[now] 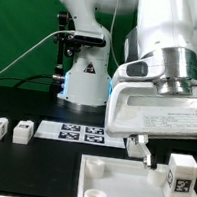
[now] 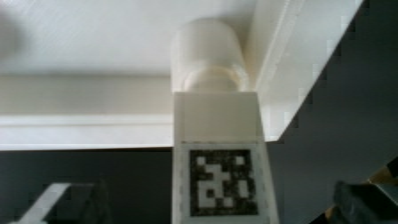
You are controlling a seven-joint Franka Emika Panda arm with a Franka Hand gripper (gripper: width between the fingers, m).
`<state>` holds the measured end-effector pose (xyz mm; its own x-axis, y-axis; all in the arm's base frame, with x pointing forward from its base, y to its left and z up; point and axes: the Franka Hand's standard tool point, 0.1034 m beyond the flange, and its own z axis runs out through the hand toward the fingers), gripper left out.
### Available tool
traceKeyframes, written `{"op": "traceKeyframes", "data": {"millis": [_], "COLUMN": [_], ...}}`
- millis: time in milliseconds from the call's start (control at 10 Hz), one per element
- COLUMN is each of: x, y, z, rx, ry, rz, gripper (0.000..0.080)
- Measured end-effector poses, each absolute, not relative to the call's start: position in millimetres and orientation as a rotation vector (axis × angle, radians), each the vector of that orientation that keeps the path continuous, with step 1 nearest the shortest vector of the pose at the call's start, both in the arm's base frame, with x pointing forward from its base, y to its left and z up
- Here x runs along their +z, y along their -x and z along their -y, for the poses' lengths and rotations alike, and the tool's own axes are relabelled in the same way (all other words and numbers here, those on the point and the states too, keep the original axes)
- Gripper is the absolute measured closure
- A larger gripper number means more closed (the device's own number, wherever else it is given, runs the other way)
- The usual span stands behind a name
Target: Assemble one leg
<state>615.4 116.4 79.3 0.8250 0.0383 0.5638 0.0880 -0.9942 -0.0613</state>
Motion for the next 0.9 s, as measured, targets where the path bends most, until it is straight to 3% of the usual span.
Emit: {"op": "traceKeyframes", "data": {"millis": [600,900], "x": [79.1,99.4], "y": [-615,-620], "z": [-117,-122], "rx": [-0.894,-0.664], "ry": [2.921,2.951], "rz": [0.100,0.079], "gripper": [0.0150,0.0150]}}
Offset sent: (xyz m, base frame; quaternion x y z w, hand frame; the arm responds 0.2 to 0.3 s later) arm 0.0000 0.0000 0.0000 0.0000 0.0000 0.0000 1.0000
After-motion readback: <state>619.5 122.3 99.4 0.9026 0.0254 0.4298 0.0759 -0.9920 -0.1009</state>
